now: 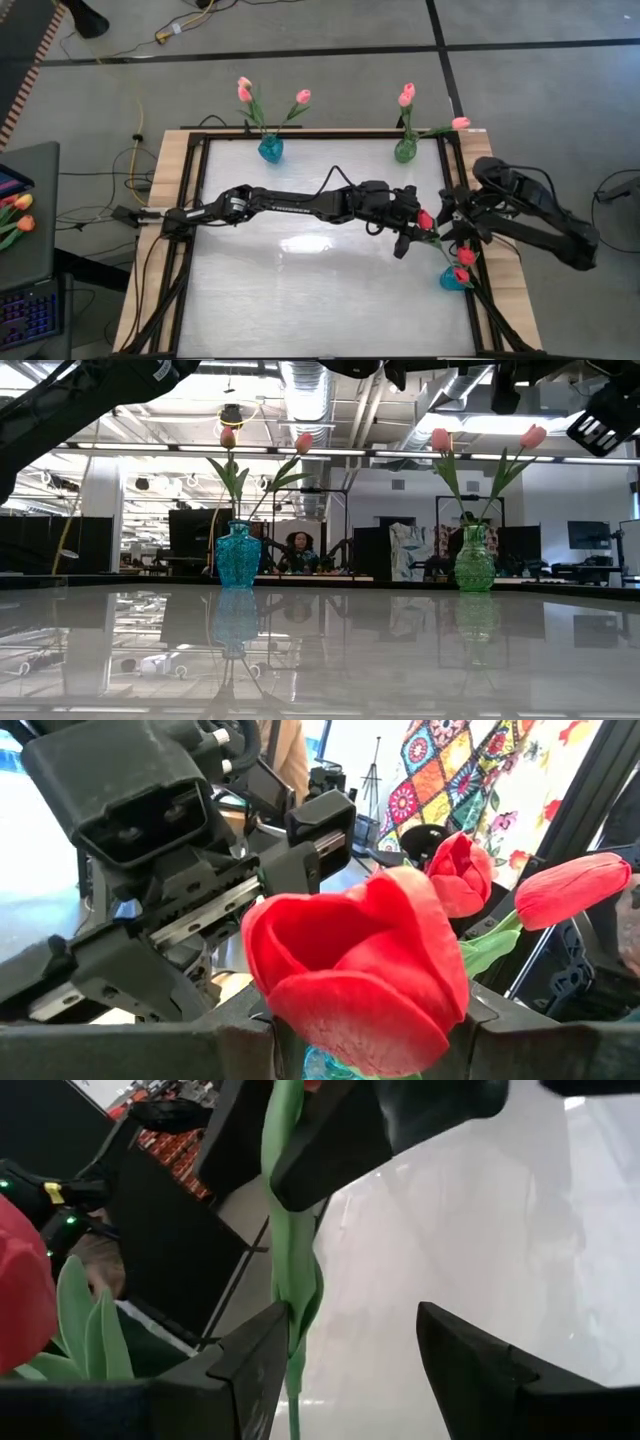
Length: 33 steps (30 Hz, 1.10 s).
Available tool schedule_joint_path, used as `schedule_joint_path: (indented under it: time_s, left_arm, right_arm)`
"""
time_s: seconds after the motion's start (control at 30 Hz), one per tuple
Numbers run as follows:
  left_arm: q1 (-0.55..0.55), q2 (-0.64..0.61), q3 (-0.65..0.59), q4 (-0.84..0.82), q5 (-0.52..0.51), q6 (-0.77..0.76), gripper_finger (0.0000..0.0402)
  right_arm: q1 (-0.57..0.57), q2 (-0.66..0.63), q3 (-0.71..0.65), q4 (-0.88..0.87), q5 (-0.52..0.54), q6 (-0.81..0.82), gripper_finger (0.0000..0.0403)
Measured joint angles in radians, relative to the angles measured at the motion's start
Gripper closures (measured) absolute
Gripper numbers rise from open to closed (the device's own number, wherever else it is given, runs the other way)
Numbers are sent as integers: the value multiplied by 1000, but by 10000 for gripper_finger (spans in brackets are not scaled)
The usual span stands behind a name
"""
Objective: Sort flowers into vase by color
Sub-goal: Put the red tulip into the bottom blue vase
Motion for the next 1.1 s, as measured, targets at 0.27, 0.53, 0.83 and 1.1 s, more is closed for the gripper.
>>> schedule_joint_path:
  time_s: [0.27,0.53,0.83,1.1]
  left_arm:
    - [0,0,0,0,-18,18,274]
    - [0,0,0,0,-20,18,274]
    - [0,0,0,0,-25,17,274]
    - [0,0,0,0,-24,28,274]
  right_arm:
    - [86,48,0,2,-29,3,158]
    - [178,47,1,106,11,84,168]
    - [232,47,1,132,70,90,266]
    - [233,47,1,131,75,77,353]
